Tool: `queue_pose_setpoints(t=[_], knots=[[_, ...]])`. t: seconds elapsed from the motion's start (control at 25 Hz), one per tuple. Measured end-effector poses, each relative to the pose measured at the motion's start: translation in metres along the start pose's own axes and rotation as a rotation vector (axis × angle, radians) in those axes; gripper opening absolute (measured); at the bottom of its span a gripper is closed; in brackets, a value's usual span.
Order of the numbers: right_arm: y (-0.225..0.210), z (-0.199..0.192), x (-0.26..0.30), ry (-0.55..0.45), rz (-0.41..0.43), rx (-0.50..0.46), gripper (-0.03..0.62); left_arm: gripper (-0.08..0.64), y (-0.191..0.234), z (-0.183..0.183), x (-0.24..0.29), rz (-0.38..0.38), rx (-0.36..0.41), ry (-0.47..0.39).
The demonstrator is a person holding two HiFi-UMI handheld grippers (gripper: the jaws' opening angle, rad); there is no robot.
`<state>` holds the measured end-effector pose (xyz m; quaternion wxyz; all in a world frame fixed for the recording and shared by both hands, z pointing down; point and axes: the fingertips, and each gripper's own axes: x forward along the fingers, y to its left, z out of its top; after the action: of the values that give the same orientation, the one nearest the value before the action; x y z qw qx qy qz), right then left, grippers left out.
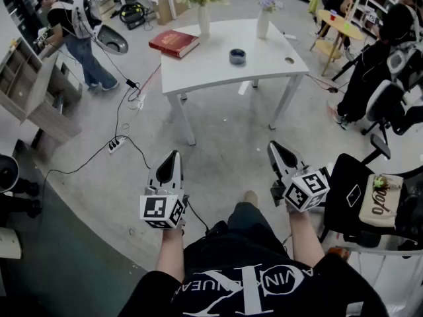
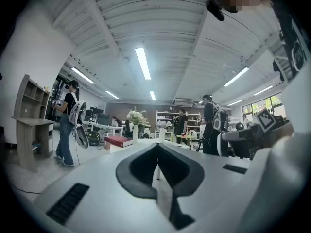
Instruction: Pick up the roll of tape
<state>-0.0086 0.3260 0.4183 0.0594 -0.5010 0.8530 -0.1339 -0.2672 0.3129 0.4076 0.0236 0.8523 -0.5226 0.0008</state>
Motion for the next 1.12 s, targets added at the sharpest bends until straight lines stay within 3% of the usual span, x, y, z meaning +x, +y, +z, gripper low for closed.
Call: queue_pose_setpoints(t=[0.6, 0.8, 0.92, 1.12], knots=[[-0.003, 0.001, 0.006, 0.004, -0.009, 0.000, 0.008, 0.002, 0.006, 0.002, 0.012, -0.004, -0.033, -0.010], [-0.018, 0.007, 0.006, -0.027, -0.067, 0.055, 0.009, 0.002, -0.001, 0.006, 0.020, -0.042, -0.013, -0.013], [-0.027, 0.008, 0.011, -0.035, -0.089, 0.068, 0.013, 0.002, 0.007, 0.001, 0.028, -0.021, -0.029, -0.003], [-0.053, 0.013, 0.029, -0.037, -0.116, 0.110, 0.115, 0.002, 0.010, -0.001, 0.060, -0.050, -0.039, 0.007]])
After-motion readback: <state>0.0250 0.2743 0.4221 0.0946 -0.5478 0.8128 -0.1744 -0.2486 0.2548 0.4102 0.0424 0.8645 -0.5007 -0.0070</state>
